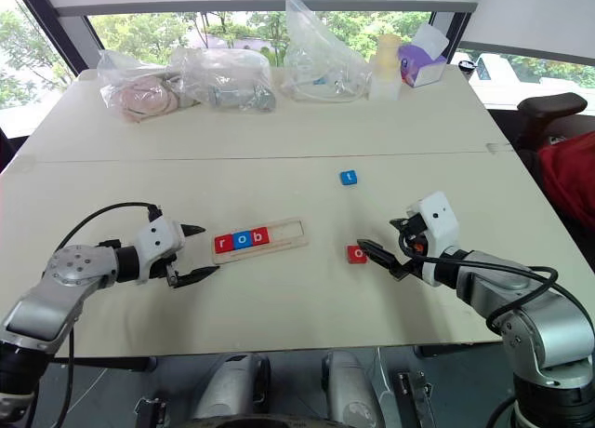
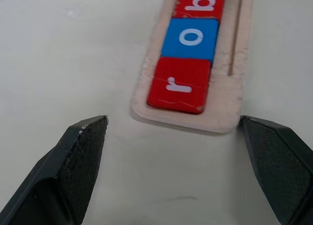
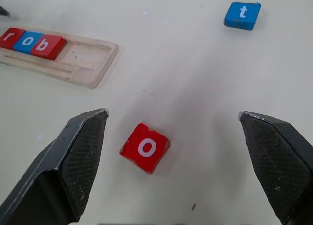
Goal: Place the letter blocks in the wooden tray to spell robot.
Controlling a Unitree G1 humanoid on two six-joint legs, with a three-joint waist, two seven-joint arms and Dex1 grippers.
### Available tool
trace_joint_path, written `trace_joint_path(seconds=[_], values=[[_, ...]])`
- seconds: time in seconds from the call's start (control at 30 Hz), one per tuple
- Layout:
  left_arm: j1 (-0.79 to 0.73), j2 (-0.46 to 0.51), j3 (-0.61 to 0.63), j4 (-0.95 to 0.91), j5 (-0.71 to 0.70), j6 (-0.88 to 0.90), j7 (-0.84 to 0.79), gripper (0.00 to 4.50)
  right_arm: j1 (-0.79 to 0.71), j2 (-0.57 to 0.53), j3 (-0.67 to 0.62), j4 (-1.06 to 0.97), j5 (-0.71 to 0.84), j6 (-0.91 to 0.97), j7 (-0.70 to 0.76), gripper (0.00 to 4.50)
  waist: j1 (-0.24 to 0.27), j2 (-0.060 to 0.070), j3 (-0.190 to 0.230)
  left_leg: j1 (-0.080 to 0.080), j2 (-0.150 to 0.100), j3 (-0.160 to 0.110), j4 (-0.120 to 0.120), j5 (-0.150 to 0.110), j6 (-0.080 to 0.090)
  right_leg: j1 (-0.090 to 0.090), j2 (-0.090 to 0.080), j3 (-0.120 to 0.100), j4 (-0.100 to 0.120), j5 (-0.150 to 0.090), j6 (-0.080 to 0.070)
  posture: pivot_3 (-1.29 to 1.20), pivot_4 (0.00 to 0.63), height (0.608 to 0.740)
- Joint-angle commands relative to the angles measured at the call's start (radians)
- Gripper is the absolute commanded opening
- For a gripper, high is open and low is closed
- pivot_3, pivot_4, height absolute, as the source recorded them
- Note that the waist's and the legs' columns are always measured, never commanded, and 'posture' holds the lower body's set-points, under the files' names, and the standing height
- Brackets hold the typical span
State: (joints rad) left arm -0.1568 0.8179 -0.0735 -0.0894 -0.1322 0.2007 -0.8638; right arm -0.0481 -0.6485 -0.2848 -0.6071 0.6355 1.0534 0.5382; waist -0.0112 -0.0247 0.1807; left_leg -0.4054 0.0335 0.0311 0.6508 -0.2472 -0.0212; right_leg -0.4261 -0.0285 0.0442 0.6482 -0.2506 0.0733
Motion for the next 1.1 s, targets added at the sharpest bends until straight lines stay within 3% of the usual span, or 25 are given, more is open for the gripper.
trace_joint_path(seconds=[0.03,0.13,0.27,0.4,0.5,0.8,1.1], values=[[-0.049,0.011,-0.002,0.144,0.123,-0.047,0.087,4.50,0.014,-0.022,-0.021,-0.024,0.019,-0.027,0.020,4.44,-0.002,0.000,-0.001,0.001,0.000,0.000,0.000,0.000,0.000,0.000,0.001,0.000,0.000,0.000,0.000,0.00,0.150,0.735],[-0.061,0.016,0.030,0.144,0.082,-0.063,0.054,4.50,0.036,-0.043,-0.034,-0.010,0.026,-0.056,0.058,4.44,-0.010,0.001,-0.002,0.003,0.001,0.000,-0.001,0.000,0.000,0.001,0.001,0.000,0.001,0.001,-0.001,0.00,0.150,0.735],[0.003,0.028,0.107,-0.001,-0.132,0.023,-0.108,4.50,0.085,-0.090,-0.049,0.023,0.028,-0.134,0.158,4.44,-0.012,0.001,-0.002,0.002,0.003,0.000,-0.002,0.000,0.000,-0.001,0.002,0.000,0.000,0.001,-0.001,0.00,0.150,0.735],[0.142,0.174,0.169,-0.247,-0.363,0.301,-0.285,4.50,0.161,-0.193,0.018,0.142,-0.121,-0.399,0.329,4.44,-0.009,-0.002,-0.001,-0.002,0.003,0.000,-0.002,0.000,0.001,-0.003,0.001,0.000,-0.001,-0.001,0.001,0.00,0.150,0.735],[0.146,0.244,0.208,-0.312,-0.437,0.398,-0.315,4.50,0.100,-0.215,0.058,0.256,-0.167,-0.549,0.417,4.44,-0.005,-0.001,-0.001,-0.002,0.002,0.000,-0.001,-0.001,0.001,-0.003,0.000,0.000,-0.001,-0.001,0.001,0.00,0.150,0.735],[0.032,0.303,0.276,-0.291,-0.519,0.503,-0.342,4.50,-0.145,-0.223,0.289,0.584,-0.312,-0.848,0.680,4.44,-0.011,-0.001,0.000,0.000,0.000,0.003,0.000,-0.001,0.001,-0.002,0.001,0.000,-0.001,-0.001,0.001,0.00,0.150,0.735],[0.024,0.259,0.253,-0.357,-0.540,0.526,-0.300,4.50,-0.324,-0.113,0.428,0.879,-0.453,-1.065,0.727,4.44,-0.007,-0.001,0.000,-0.001,0.000,0.005,0.000,-0.001,0.002,-0.003,0.002,0.001,0.000,-0.002,0.002,0.00,0.150,0.735]])
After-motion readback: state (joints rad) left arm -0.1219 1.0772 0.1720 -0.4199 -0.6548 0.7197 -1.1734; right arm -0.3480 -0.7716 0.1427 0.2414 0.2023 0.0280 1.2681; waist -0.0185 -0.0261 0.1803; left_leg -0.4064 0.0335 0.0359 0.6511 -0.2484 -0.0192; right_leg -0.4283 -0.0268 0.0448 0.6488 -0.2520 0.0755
